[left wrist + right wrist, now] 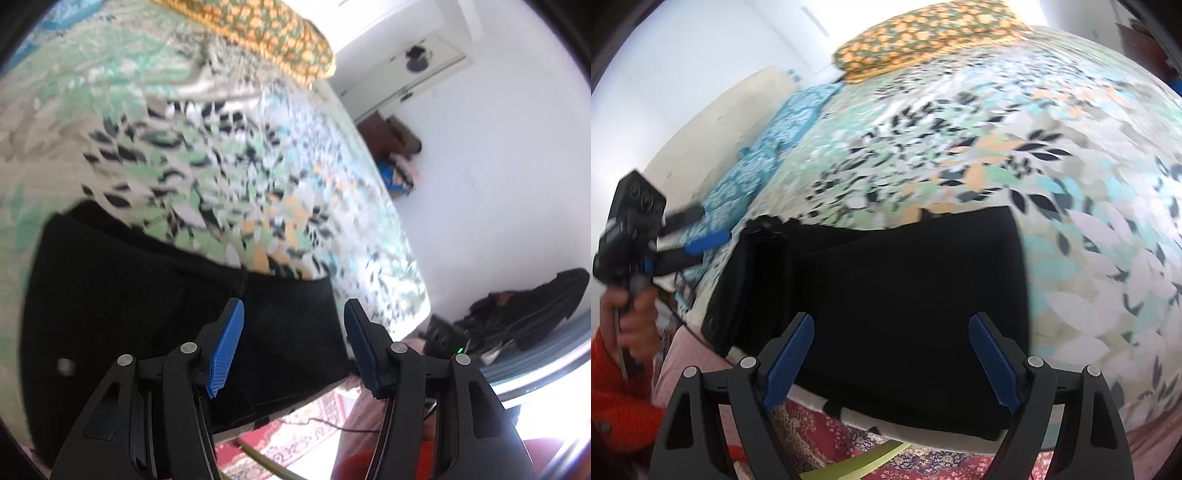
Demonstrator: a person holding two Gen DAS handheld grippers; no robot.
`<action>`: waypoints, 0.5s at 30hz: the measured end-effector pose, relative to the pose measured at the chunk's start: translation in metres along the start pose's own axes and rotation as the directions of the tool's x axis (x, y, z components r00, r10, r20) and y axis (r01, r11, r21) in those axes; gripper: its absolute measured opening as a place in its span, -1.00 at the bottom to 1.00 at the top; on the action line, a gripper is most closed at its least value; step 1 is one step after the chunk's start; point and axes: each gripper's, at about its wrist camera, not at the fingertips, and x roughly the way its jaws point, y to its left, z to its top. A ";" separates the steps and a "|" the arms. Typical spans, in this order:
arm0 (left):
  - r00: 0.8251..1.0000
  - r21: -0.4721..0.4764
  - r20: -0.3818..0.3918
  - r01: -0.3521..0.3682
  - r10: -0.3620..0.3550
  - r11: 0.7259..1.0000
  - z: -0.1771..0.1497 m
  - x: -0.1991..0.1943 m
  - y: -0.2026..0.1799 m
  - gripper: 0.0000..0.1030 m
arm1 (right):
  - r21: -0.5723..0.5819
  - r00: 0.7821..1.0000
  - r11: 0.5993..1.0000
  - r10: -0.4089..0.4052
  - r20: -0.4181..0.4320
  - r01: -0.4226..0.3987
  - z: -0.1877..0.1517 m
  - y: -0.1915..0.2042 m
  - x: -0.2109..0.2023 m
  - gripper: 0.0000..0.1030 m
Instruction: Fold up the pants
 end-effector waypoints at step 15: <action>0.796 -0.269 0.355 -0.416 0.491 0.868 -0.038 -0.099 0.140 0.37 | -0.060 0.821 0.891 0.386 -0.421 -0.450 -0.005 0.140 0.122 0.66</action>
